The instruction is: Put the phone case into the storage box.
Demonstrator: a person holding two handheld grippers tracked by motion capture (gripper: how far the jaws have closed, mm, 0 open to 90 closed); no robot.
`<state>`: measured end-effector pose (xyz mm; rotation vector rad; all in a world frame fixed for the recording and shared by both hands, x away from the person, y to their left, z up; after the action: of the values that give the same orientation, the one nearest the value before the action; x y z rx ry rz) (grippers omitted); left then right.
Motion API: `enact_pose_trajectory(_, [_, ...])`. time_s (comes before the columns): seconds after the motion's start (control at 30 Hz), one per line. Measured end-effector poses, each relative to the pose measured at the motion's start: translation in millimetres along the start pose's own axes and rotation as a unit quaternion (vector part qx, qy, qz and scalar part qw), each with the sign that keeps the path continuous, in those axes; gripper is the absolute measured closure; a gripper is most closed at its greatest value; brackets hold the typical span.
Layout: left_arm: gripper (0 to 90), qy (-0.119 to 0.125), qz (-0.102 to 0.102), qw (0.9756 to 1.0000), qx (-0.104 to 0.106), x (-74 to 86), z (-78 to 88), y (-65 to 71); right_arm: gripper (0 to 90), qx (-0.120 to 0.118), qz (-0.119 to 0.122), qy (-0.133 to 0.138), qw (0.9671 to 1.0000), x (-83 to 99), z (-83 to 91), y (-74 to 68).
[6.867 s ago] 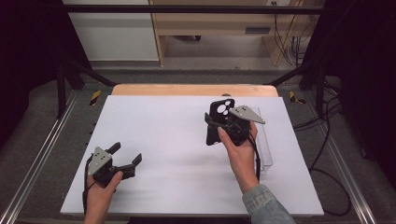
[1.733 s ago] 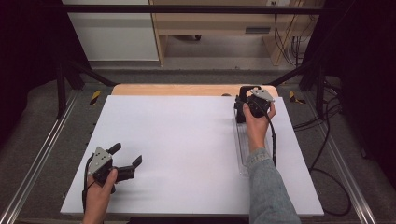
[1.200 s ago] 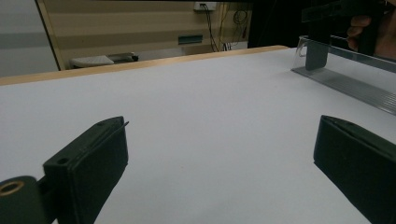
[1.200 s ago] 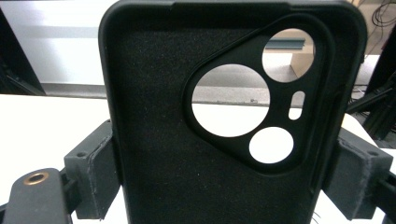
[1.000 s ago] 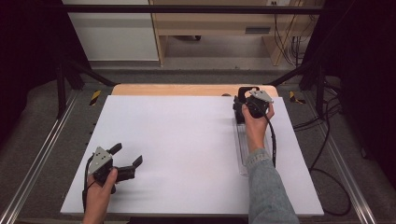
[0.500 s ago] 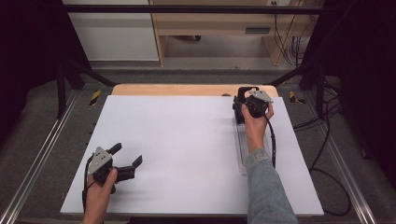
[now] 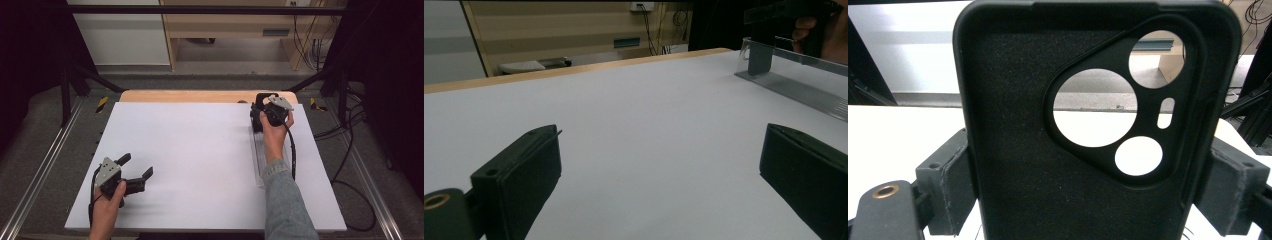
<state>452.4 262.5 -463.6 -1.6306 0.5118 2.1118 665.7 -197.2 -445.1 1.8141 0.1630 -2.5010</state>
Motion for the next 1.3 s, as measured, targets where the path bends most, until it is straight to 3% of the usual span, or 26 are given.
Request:
enact_pose_trajectory(0.5, [3.3,0.0,-0.001,1.0,0.0,-0.1,-0.1,0.6,12.8,0.003,0.005,-0.001,1.0,0.2,-0.3,-1.6])
enact_pose_trajectory(0.9, [3.3,0.0,-0.002,1.0,-0.001,-0.1,0.3,0.4,12.4,0.005,0.028,-0.008,0.9996,0.5,0.0,-3.0])
enact_pose_trajectory(1.3, [3.3,0.001,-0.003,1.0,0.0,-0.4,1.3,0.7,8.6,0.013,0.024,-0.007,0.9996,-0.9,0.8,-2.3])
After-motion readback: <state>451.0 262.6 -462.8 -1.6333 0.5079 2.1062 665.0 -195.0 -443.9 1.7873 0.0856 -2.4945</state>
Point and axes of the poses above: each handheld gripper's, and its own axes: z roughly backward along the jaws, x roughly out of its underside, y roughly to its right, the point moved 3 cm from there along -z, roughly forward along the jaws
